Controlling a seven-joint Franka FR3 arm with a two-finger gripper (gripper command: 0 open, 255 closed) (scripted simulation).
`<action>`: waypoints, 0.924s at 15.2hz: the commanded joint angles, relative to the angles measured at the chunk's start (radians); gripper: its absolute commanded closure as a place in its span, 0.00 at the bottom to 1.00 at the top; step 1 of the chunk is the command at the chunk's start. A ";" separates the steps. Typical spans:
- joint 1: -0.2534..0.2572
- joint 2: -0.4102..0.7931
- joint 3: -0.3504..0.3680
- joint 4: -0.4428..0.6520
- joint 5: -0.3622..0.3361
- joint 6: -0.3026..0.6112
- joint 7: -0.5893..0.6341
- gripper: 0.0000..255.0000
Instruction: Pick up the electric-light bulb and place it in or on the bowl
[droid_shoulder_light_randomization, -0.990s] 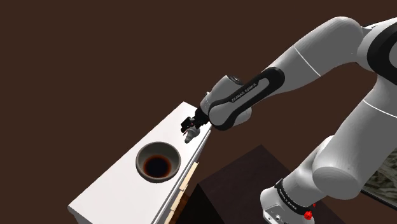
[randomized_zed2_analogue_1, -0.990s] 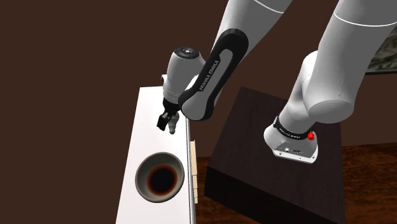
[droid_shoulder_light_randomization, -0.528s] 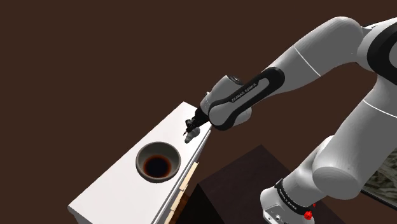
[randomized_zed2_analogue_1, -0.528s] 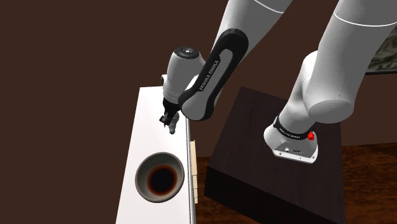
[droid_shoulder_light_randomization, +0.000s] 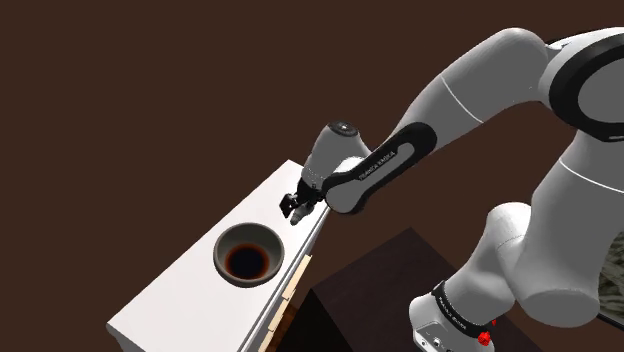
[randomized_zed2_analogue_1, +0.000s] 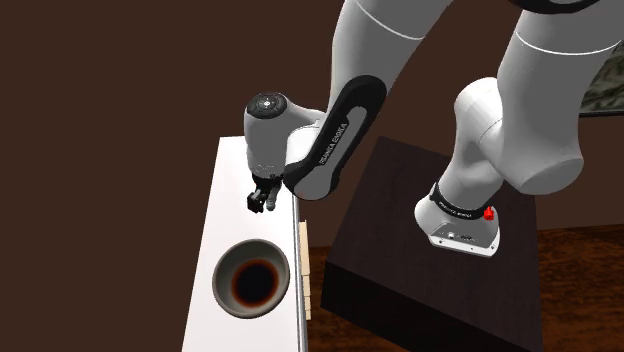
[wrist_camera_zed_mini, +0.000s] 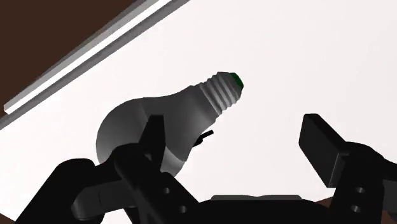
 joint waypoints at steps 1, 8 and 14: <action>0.241 0.052 -0.211 0.058 -0.177 -0.129 0.603 0.00; 0.191 0.173 -0.167 0.079 -0.117 -0.030 0.562 0.00; 0.190 0.173 -0.166 0.079 -0.118 -0.030 0.562 0.00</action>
